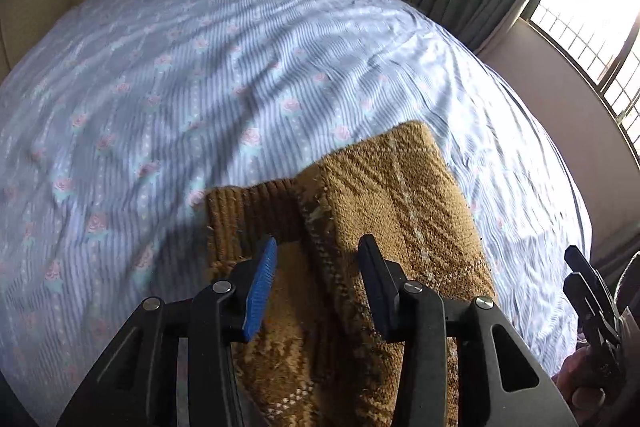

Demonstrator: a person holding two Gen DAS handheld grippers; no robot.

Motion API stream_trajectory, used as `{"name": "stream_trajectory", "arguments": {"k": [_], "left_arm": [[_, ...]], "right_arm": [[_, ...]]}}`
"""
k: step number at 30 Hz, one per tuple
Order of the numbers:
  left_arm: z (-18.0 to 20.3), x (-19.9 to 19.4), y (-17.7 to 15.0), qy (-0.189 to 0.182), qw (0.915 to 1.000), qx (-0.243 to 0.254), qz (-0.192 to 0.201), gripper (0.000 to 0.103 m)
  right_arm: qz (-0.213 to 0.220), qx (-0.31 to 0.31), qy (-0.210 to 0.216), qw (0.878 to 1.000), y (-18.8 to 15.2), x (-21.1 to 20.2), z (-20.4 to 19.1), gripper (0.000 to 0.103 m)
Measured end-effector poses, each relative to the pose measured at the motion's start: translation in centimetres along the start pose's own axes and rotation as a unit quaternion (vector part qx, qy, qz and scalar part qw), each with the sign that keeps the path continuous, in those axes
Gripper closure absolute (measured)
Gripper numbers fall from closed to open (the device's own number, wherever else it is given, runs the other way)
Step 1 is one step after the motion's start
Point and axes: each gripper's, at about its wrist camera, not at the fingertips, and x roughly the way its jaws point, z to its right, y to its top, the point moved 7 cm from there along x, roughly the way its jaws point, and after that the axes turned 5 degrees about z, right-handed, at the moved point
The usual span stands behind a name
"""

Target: Fold small clothes

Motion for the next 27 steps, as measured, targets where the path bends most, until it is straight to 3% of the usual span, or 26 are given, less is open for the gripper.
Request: {"name": "stream_trajectory", "arguments": {"k": [5,8,9,11,20,23,27], "left_arm": [[0.7,1.4,-0.6,-0.061,0.9968,-0.049,-0.016,0.064],[1.2,2.0,-0.9,-0.063,0.9967,-0.047,-0.021,0.064],[1.2,2.0,-0.9,-0.066,0.9964,-0.049,-0.02,0.069],[1.1,1.6,-0.7,-0.062,0.9969,-0.045,-0.013,0.084],[2.3,-6.7,1.8,-0.021,0.9974,0.023,0.065,0.086],[1.5,-6.6,1.3,0.004,0.9978,0.037,0.054,0.086],[-1.3,-4.3,-0.8,0.014,0.9994,0.005,0.03,0.086]], "right_arm": [[-0.002,0.008,-0.01,1.0,0.0,-0.1,1.4,0.038],[-0.007,0.017,-0.012,1.0,-0.3,-0.1,1.9,0.038],[-0.007,0.019,-0.012,1.0,-0.4,-0.1,2.0,0.038],[-0.008,0.018,-0.013,1.0,-0.5,-0.2,2.1,0.038],[0.003,0.02,-0.008,1.0,0.4,-0.9,2.0,0.038],[0.005,0.015,0.001,1.0,0.3,-1.3,1.0,0.038],[-0.003,0.0,0.008,1.0,-0.3,-0.9,-0.2,0.038]]}}
